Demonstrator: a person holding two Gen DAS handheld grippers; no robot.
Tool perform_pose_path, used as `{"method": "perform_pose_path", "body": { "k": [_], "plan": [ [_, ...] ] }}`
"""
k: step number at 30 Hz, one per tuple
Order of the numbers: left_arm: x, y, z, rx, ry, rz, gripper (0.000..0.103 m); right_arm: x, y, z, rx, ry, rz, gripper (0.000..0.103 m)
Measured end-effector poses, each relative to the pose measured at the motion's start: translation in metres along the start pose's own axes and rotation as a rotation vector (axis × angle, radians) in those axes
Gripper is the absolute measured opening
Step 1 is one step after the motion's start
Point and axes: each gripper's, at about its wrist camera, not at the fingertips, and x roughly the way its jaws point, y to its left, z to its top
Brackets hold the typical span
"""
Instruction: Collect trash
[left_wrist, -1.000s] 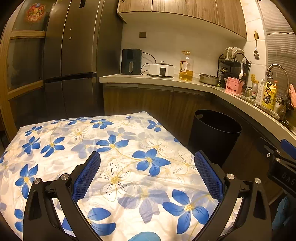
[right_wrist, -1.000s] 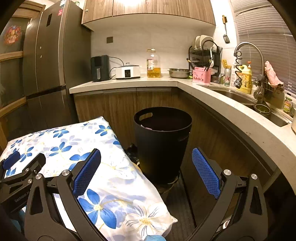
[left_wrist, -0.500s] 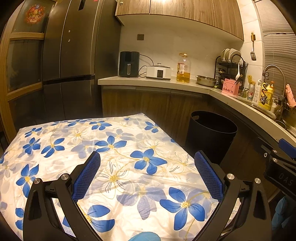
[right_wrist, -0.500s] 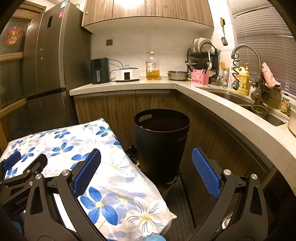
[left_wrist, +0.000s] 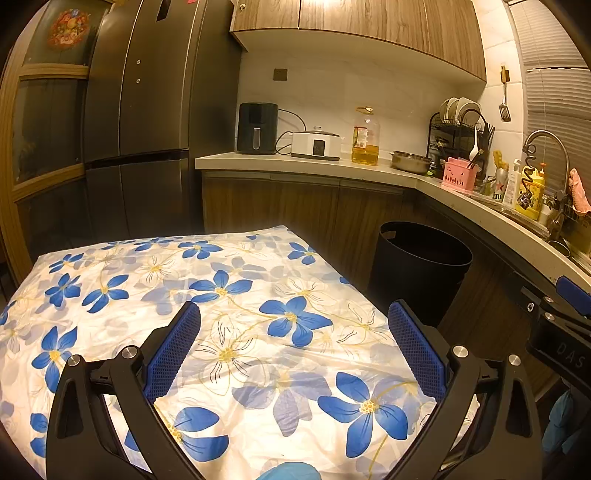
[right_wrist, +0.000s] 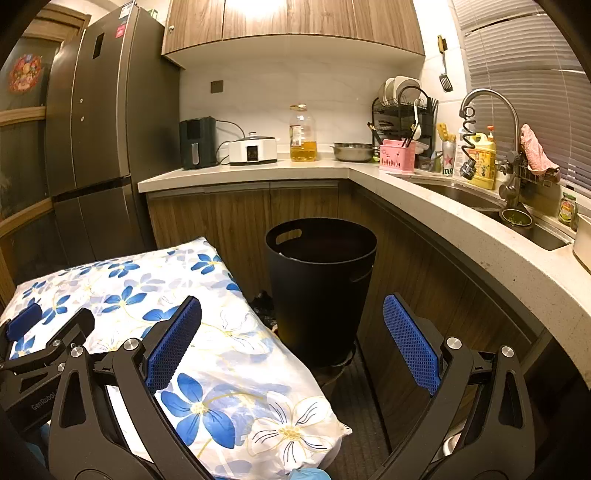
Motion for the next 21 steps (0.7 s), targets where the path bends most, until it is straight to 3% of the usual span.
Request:
{"method": "perform_pose_path", "body": {
  "k": [21],
  "plan": [
    [0.0004, 0.0014, -0.0007, -0.001, -0.002, 0.002, 0.097, -0.0022, 0.0025, 0.0018, -0.005, -0.001, 0.002, 0.097]
  ]
}}
